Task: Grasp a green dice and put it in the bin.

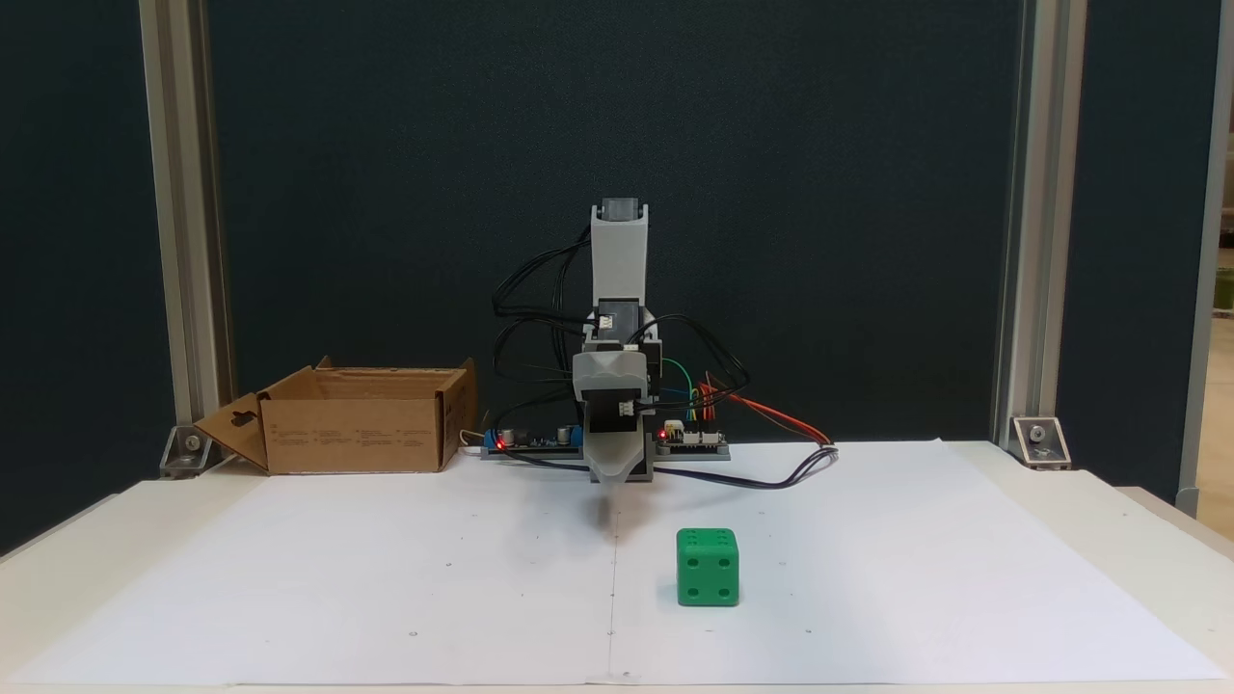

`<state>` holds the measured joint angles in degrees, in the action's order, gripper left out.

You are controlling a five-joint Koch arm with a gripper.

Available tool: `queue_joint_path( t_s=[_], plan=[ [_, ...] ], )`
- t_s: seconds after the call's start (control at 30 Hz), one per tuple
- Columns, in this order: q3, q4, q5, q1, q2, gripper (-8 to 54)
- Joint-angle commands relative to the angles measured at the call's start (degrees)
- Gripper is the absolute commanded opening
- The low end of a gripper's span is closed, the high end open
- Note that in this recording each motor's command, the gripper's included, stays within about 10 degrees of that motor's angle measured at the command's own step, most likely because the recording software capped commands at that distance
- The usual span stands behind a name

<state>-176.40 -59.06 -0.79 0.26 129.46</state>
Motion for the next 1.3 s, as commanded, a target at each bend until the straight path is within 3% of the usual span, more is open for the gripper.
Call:
queue_joint_path(
  t_s=[0.0,0.1,0.37,0.6,0.83,1.27],
  plan=[
    [-2.72,-3.25,0.0,0.7,6.15,45.0],
    [0.44,0.09,0.26,2.2,6.06,44.9],
    [24.15,32.24,0.18,1.05,6.06,42.7],
    [44.47,58.96,-12.48,-5.98,5.1,42.4],
    [60.03,84.79,-21.09,-14.15,-10.11,42.5],
    [94.04,124.45,-21.88,-14.24,-37.79,43.7]
  ],
)
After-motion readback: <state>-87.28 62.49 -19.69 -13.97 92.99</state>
